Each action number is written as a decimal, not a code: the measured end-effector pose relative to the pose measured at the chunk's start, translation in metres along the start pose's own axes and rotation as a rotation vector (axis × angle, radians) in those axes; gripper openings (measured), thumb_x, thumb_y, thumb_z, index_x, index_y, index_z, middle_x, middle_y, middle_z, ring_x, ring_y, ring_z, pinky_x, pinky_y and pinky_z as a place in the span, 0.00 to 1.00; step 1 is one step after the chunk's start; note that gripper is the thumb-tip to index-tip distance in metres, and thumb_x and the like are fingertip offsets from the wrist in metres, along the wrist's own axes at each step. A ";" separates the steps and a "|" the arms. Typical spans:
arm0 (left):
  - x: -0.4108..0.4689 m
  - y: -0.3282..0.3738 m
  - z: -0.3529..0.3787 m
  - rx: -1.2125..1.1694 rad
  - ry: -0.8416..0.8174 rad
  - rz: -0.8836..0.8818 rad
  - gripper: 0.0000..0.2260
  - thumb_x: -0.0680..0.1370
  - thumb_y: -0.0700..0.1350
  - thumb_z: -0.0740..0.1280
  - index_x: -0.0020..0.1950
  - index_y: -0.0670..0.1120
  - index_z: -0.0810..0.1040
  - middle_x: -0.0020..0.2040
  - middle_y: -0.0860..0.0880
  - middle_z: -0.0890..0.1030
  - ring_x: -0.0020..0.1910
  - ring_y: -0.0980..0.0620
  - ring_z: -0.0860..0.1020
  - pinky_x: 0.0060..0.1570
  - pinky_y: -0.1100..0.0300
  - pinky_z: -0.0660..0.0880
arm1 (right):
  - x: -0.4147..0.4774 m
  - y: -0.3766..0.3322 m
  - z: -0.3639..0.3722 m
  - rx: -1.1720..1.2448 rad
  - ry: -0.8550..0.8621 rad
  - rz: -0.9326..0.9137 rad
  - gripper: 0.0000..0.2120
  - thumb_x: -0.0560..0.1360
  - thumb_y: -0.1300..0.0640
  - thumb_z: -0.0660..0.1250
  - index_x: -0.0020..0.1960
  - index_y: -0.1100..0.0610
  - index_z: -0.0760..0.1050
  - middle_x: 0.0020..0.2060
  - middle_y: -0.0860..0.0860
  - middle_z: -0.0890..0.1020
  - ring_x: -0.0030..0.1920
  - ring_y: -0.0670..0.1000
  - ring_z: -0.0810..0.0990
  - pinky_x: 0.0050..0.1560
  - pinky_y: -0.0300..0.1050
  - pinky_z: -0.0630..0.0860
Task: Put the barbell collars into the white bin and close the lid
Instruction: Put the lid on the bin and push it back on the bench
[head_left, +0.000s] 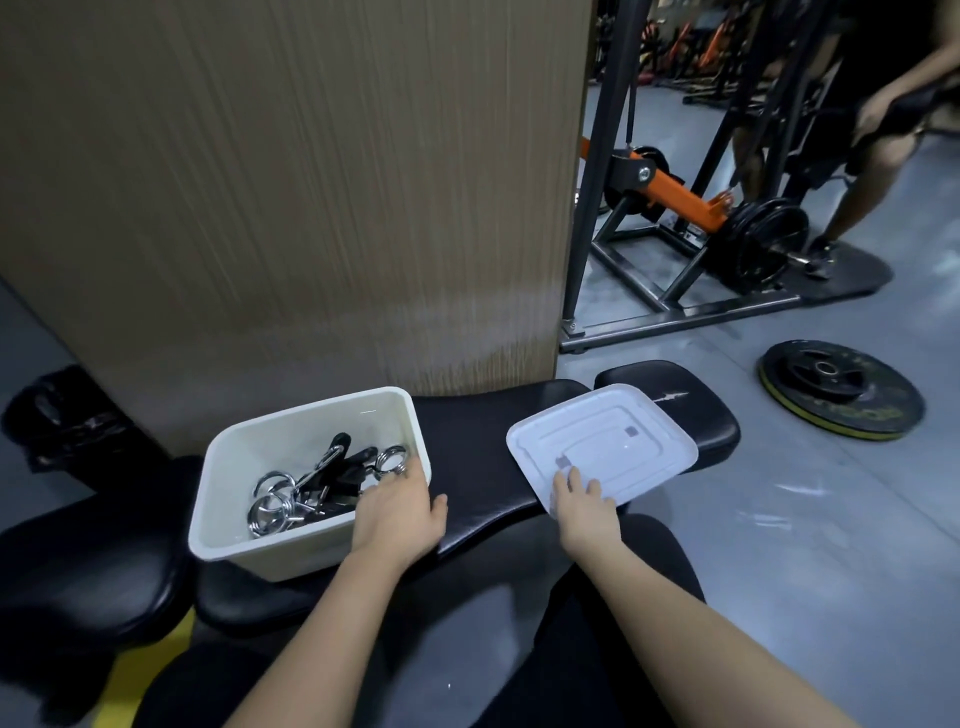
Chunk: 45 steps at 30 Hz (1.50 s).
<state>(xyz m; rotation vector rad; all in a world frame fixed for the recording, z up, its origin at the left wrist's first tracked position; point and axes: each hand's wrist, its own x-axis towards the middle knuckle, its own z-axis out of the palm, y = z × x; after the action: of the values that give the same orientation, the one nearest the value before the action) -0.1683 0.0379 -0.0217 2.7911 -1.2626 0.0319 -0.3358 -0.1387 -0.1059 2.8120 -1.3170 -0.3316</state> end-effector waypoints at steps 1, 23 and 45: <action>0.001 -0.001 0.000 -0.004 -0.007 0.002 0.26 0.78 0.59 0.60 0.68 0.42 0.67 0.54 0.43 0.81 0.55 0.43 0.79 0.50 0.51 0.73 | 0.000 0.000 -0.002 -0.025 0.052 -0.018 0.35 0.75 0.63 0.65 0.78 0.61 0.53 0.77 0.58 0.60 0.68 0.62 0.68 0.58 0.56 0.72; 0.009 -0.077 -0.076 -1.440 0.357 -0.450 0.23 0.77 0.64 0.61 0.71 0.61 0.65 0.74 0.51 0.67 0.68 0.45 0.73 0.71 0.41 0.65 | -0.009 -0.082 -0.220 2.509 -0.238 -0.188 0.14 0.82 0.60 0.62 0.67 0.56 0.75 0.59 0.54 0.85 0.57 0.55 0.85 0.48 0.54 0.83; -0.037 -0.181 -0.062 -0.647 0.279 -0.697 0.20 0.81 0.61 0.56 0.57 0.46 0.74 0.52 0.45 0.80 0.49 0.42 0.78 0.44 0.52 0.74 | -0.010 -0.160 -0.161 0.928 -0.047 -0.006 0.28 0.68 0.44 0.65 0.60 0.63 0.71 0.58 0.59 0.74 0.58 0.61 0.73 0.56 0.52 0.75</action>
<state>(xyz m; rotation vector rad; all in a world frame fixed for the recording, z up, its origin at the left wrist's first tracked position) -0.0560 0.1890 0.0264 2.3672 -0.1425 -0.0256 -0.1893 -0.0395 0.0360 3.5113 -1.8343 0.3199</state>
